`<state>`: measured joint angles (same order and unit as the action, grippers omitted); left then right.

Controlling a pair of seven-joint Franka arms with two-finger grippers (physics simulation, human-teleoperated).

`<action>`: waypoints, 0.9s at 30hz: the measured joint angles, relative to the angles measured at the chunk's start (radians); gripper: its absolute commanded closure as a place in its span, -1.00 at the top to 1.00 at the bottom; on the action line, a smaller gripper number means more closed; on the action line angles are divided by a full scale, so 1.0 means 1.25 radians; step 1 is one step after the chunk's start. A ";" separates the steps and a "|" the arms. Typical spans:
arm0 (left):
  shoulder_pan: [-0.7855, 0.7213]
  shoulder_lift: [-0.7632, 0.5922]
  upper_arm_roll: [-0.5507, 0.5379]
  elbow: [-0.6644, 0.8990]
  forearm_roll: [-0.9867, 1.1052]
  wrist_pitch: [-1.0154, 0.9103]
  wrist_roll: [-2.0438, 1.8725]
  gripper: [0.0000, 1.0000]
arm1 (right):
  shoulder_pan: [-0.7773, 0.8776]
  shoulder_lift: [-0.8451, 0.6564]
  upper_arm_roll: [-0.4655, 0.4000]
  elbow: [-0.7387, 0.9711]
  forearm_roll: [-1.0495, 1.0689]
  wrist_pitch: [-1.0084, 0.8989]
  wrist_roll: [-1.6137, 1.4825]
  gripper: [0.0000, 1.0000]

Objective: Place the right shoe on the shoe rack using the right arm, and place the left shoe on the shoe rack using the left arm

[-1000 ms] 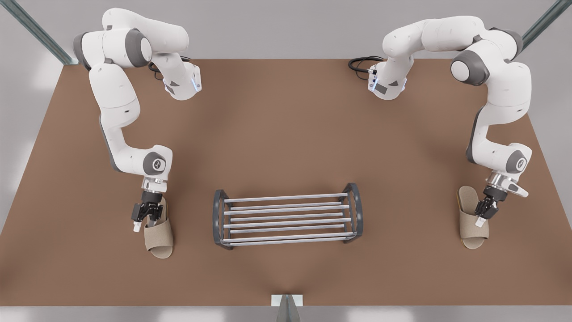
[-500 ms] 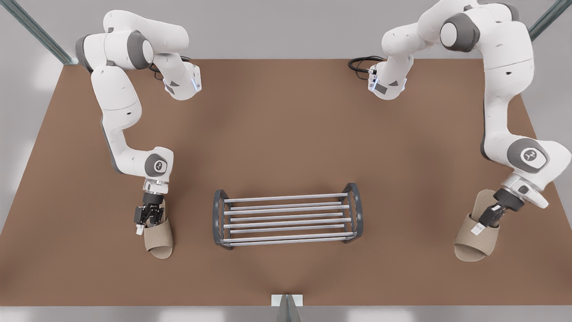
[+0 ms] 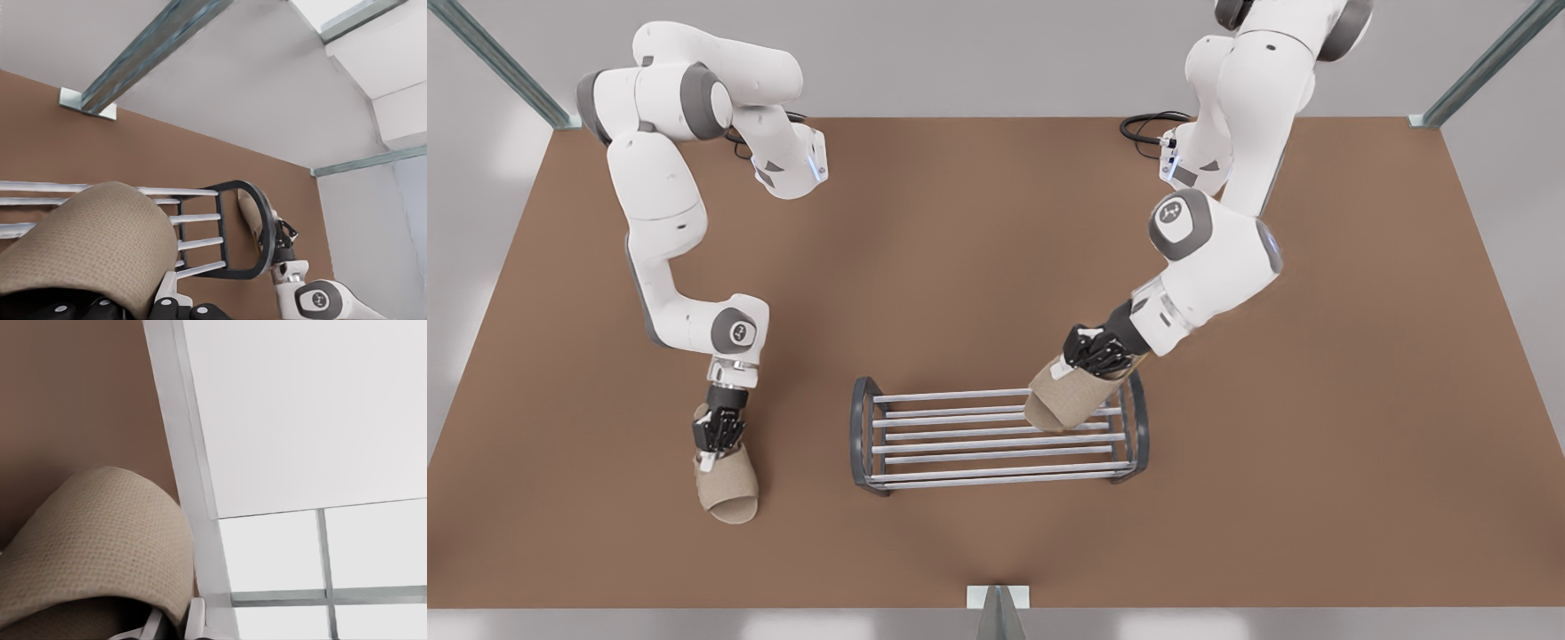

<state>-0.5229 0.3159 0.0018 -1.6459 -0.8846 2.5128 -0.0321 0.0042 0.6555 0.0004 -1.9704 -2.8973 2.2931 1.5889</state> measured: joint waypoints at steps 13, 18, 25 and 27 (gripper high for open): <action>-0.147 0.208 0.032 0.018 -0.114 0.542 -0.406 -0.57 | 0.093 -0.354 0.020 -0.023 0.000 0.315 0.051 -0.57; -0.143 0.225 0.055 -0.001 -0.123 0.597 -0.473 -0.16 | 0.138 -0.469 0.028 -0.020 0.000 0.464 0.084 -0.57; -0.145 0.231 0.056 -0.035 -0.124 0.631 -0.533 1.00 | 0.198 -0.480 0.029 0.010 0.024 0.581 0.117 -0.57; -0.145 0.230 0.056 -0.041 -0.126 0.634 -0.544 1.00 | 0.224 -0.456 0.028 0.039 0.046 0.594 0.124 -0.57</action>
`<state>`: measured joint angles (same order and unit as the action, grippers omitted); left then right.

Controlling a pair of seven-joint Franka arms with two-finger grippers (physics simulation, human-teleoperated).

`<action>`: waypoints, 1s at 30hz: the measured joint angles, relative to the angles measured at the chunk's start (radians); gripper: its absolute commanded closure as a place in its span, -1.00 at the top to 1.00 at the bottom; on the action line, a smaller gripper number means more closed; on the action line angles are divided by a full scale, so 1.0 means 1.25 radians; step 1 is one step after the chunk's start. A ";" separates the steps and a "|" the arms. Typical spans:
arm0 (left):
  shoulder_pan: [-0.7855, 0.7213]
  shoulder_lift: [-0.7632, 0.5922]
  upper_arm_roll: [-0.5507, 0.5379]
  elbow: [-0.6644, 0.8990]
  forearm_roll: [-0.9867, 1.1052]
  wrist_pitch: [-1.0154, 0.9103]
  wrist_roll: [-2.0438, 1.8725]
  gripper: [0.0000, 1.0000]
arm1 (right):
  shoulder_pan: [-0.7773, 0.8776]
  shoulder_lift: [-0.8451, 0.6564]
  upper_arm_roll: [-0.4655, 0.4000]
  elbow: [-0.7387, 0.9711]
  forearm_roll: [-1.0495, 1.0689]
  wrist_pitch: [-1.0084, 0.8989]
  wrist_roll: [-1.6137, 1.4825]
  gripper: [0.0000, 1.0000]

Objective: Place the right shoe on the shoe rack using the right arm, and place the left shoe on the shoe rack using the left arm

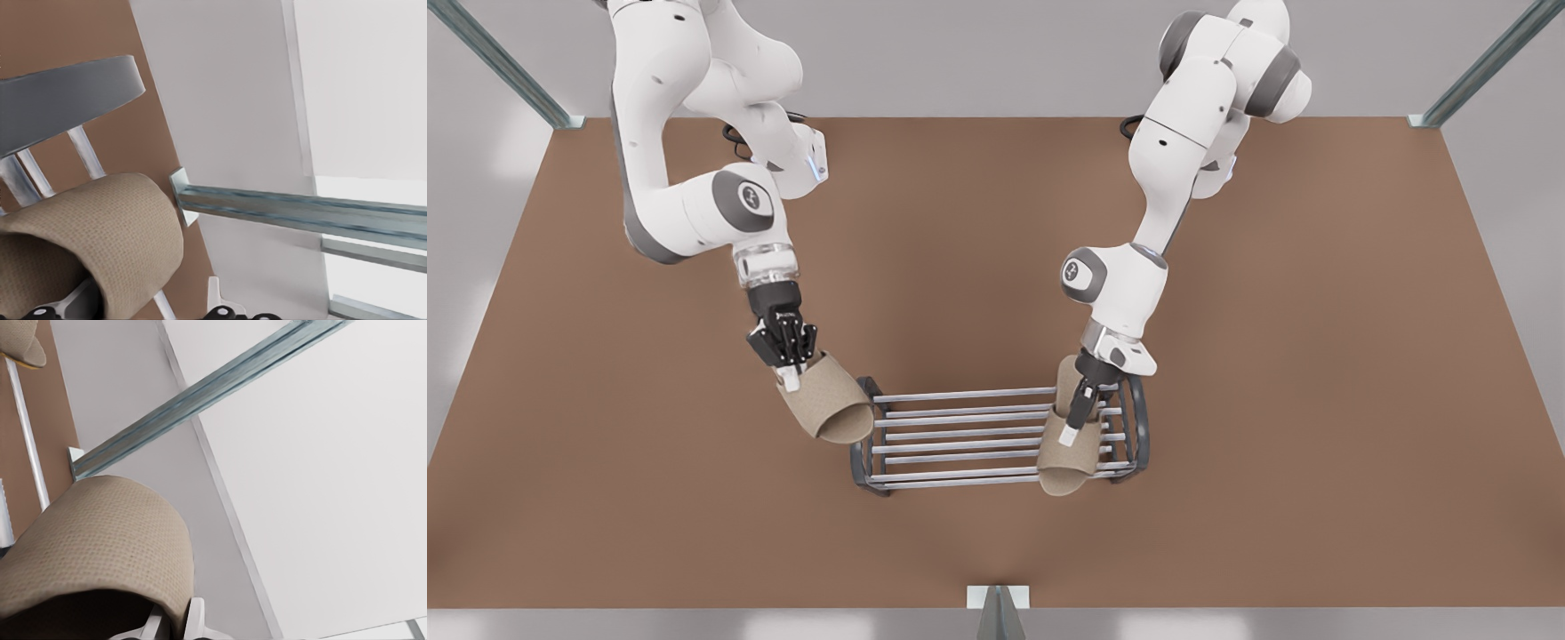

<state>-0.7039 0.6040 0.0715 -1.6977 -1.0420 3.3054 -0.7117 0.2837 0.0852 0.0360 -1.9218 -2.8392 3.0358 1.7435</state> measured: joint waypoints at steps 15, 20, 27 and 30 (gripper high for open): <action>-0.177 -0.524 0.303 -0.291 0.115 -0.188 -0.018 1.00 | 0.214 0.216 -0.055 0.193 0.189 0.013 0.033 -0.57; 0.029 -0.362 0.406 0.070 0.579 -0.690 0.041 1.00 | 0.231 0.317 -0.084 0.267 0.223 -0.004 0.039 -0.57; 0.426 -0.344 -0.094 0.223 0.846 -1.239 0.181 1.00 | 0.261 0.395 -0.106 0.303 0.292 -0.047 0.046 0.63; 0.495 -0.299 -0.143 0.225 0.879 -1.343 0.238 1.00 | 0.265 0.401 -0.106 0.298 0.311 -0.065 0.048 0.82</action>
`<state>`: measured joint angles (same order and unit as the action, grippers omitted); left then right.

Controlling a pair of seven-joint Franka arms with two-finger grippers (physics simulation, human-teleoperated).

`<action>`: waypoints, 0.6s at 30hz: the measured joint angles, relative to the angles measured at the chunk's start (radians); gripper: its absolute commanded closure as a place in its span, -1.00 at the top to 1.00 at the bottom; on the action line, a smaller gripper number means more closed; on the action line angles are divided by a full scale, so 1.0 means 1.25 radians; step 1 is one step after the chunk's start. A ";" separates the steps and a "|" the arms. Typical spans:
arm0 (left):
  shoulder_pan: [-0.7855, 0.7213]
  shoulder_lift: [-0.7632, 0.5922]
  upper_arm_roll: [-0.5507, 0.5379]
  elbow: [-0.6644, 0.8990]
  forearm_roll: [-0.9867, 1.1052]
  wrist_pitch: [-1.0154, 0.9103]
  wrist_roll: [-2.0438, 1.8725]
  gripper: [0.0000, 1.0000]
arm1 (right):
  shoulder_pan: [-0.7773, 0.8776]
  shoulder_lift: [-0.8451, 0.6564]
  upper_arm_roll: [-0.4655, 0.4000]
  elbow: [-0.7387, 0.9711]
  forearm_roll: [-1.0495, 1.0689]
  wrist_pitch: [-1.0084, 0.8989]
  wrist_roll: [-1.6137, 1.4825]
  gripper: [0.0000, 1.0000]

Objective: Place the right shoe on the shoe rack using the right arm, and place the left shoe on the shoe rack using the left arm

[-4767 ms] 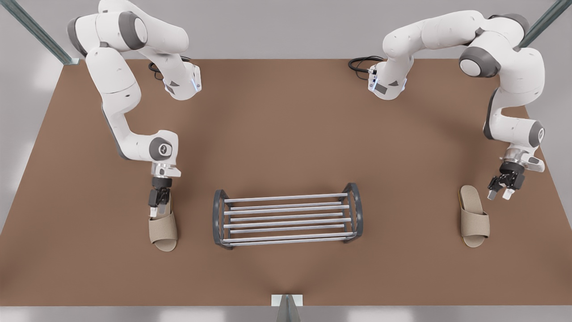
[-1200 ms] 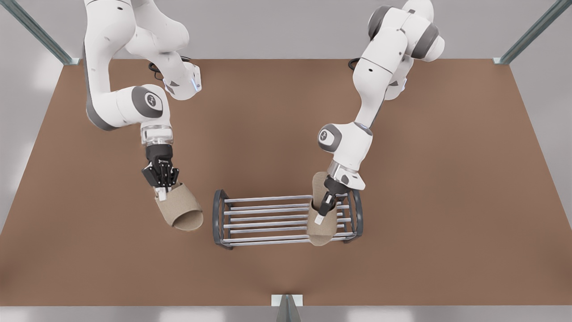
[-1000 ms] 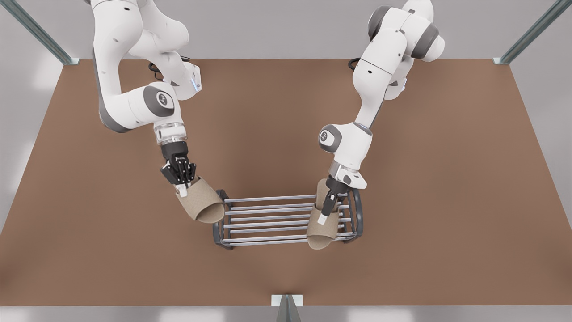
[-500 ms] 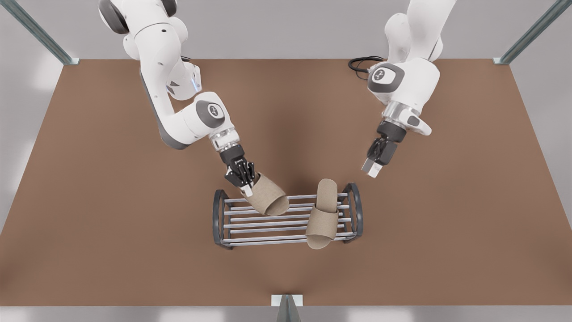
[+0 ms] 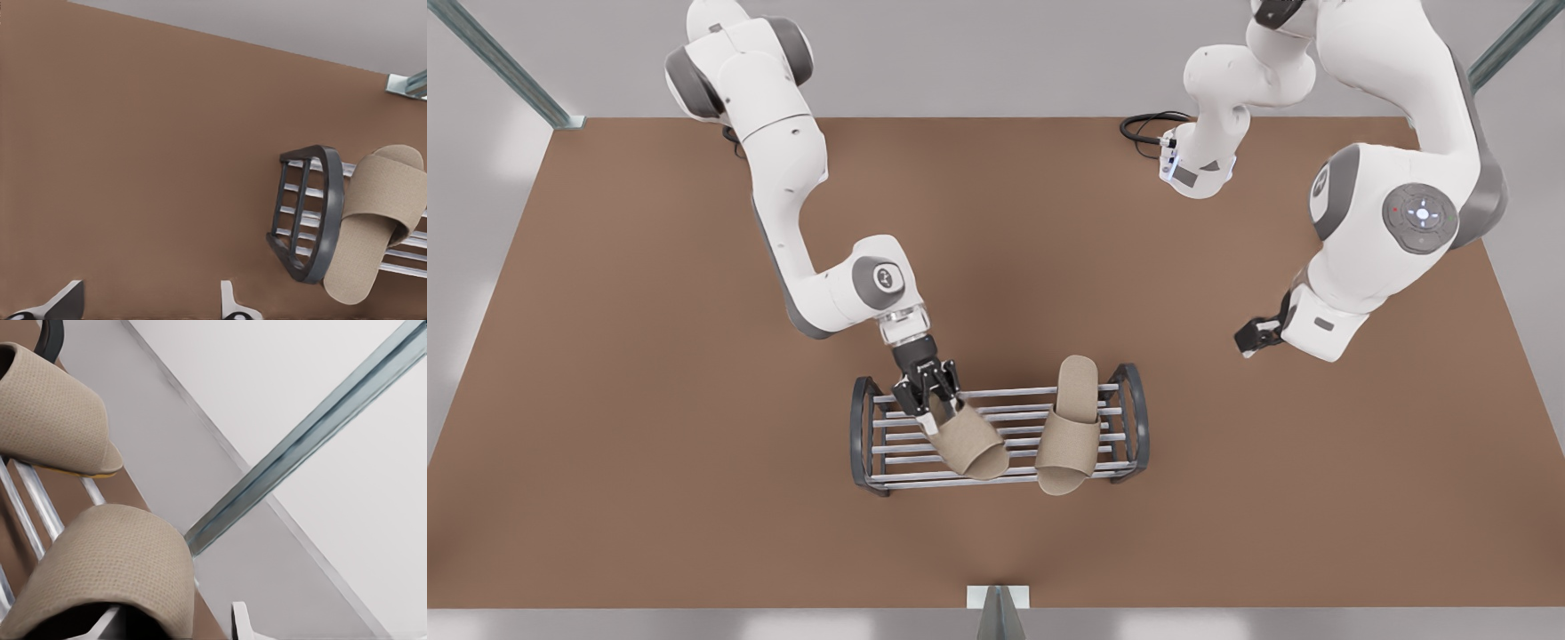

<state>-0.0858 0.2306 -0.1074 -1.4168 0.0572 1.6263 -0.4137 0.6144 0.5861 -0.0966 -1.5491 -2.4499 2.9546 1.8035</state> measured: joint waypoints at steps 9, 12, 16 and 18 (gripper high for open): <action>-0.003 0.007 -0.007 0.003 0.029 -0.116 0.123 1.00 | -0.010 -0.032 0.000 -0.060 0.009 -0.013 0.005 1.00; -0.004 0.004 -0.007 0.001 0.031 -0.130 0.152 1.00 | -0.013 -0.067 0.000 -0.110 0.006 -0.014 0.006 1.00; -0.011 -0.010 -0.008 -0.002 0.034 -0.136 0.185 1.00 | -0.013 -0.161 0.001 -0.177 0.004 -0.012 0.006 1.00; -0.015 -0.024 -0.009 -0.003 0.038 -0.131 0.198 1.00 | -0.014 -0.239 0.005 -0.208 0.019 -0.004 0.007 1.00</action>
<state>-0.1048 0.2001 -0.1192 -1.4200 0.1044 1.4625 -0.1661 0.5970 0.2869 -0.0908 -1.8089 -2.4257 2.9494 1.8117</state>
